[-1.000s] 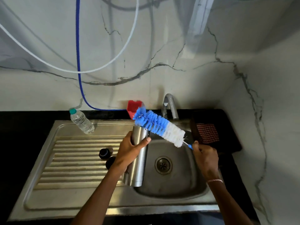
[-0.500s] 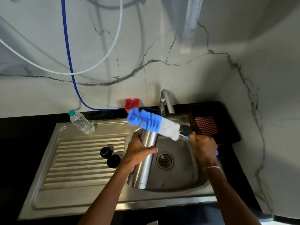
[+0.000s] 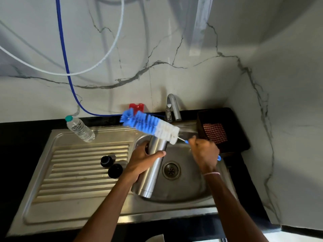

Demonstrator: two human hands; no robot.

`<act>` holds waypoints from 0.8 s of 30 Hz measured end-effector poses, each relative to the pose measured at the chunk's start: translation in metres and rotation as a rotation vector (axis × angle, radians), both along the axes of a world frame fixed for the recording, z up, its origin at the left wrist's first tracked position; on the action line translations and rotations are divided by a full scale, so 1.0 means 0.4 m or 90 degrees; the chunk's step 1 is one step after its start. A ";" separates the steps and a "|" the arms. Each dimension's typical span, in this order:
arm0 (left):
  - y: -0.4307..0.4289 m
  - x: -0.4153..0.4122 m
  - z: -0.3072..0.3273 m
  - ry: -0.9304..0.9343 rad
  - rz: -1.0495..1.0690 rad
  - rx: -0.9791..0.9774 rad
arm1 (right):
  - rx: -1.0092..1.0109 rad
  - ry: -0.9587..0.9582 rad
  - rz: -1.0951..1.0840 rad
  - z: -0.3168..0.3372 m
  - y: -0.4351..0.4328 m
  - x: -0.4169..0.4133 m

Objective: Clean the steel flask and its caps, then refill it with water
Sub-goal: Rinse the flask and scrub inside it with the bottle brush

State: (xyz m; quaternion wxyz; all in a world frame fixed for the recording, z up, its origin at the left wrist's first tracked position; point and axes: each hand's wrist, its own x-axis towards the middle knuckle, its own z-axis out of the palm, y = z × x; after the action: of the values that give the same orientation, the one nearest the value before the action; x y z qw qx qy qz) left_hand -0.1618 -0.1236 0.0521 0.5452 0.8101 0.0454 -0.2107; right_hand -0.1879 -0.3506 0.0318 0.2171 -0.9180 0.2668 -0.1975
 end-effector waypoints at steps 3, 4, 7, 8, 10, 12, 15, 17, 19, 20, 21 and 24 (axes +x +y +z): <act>-0.008 -0.003 -0.001 -0.031 -0.015 0.000 | -0.001 0.043 0.007 0.009 -0.001 0.007; -0.002 -0.002 0.000 -0.022 0.009 -0.021 | 0.000 0.061 -0.005 0.002 -0.024 -0.007; 0.034 -0.004 0.008 0.039 0.078 -0.079 | 0.023 0.093 -0.052 -0.026 -0.088 -0.059; 0.040 -0.004 0.011 0.056 0.080 -0.089 | 0.024 0.092 -0.055 -0.028 -0.093 -0.067; 0.034 -0.004 0.014 0.072 0.049 -0.094 | 0.002 0.066 -0.046 -0.025 -0.072 -0.055; 0.012 -0.002 0.014 0.076 0.018 -0.086 | -0.027 0.033 -0.013 -0.002 -0.020 -0.017; -0.009 -0.002 0.009 0.059 0.001 -0.067 | -0.062 -0.003 0.037 0.032 0.024 0.029; 0.001 0.000 0.006 0.043 0.037 -0.072 | -0.075 0.011 0.030 0.021 -0.002 0.022; 0.020 -0.002 0.012 0.043 0.077 -0.094 | -0.085 0.029 0.008 -0.009 -0.048 -0.016; 0.030 -0.002 0.012 0.047 0.087 -0.109 | -0.079 0.037 -0.003 -0.023 -0.068 -0.038; 0.039 -0.002 0.010 0.055 0.095 -0.121 | -0.072 0.045 -0.011 -0.034 -0.083 -0.056; 0.043 -0.002 0.003 0.084 0.080 -0.138 | -0.059 0.054 -0.021 -0.035 -0.079 -0.054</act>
State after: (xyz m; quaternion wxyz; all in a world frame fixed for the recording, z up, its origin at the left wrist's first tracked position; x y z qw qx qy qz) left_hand -0.1627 -0.1065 0.0532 0.6373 0.7265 0.1092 -0.2326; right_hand -0.2093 -0.3822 0.0178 0.1597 -0.9300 0.2817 -0.1740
